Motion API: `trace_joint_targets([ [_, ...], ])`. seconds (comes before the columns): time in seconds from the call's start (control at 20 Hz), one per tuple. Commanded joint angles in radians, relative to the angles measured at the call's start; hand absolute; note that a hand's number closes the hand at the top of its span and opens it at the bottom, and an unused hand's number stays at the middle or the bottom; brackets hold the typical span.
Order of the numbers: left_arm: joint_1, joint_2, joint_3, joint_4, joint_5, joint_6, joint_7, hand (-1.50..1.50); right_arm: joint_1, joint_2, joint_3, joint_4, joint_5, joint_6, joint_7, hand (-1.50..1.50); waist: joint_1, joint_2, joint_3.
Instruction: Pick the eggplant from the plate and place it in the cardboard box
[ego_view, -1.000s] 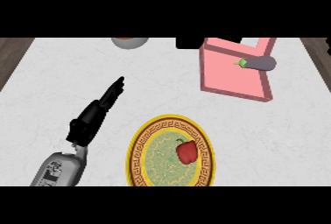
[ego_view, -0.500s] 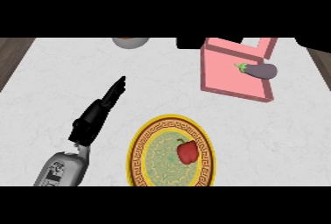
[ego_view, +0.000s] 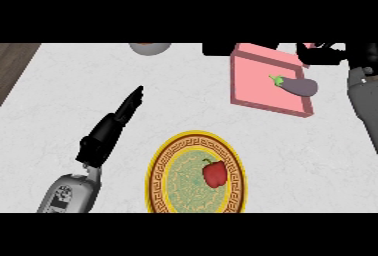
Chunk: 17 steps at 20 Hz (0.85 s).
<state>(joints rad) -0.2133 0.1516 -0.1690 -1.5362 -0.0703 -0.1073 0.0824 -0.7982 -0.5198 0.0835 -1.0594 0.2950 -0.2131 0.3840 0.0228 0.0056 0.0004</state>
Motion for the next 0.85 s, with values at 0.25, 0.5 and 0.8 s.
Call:
trace_joint_targets([
  [0.25, -0.046, -0.012, 0.02, 0.031, -0.007, -0.011, 0.015, 0.0, -0.096, 0.11, -0.154, 0.329, -0.103, -0.014, -0.296, -1.5, 0.002, 0.004, 0.001],
  [0.5, -0.001, 0.005, 0.04, 0.01, 0.008, -0.017, -0.007, 0.0, -0.044, 0.157, -0.322, 0.259, -0.243, -0.146, -0.399, -1.5, -0.008, 0.001, 0.001],
  [0.8, -0.006, 0.002, 0.041, 0.019, 0.004, -0.023, -0.006, 0.0, 0.014, 0.109, -0.537, 0.307, -0.458, -0.027, -0.563, -1.5, -0.013, 0.003, 0.002],
])
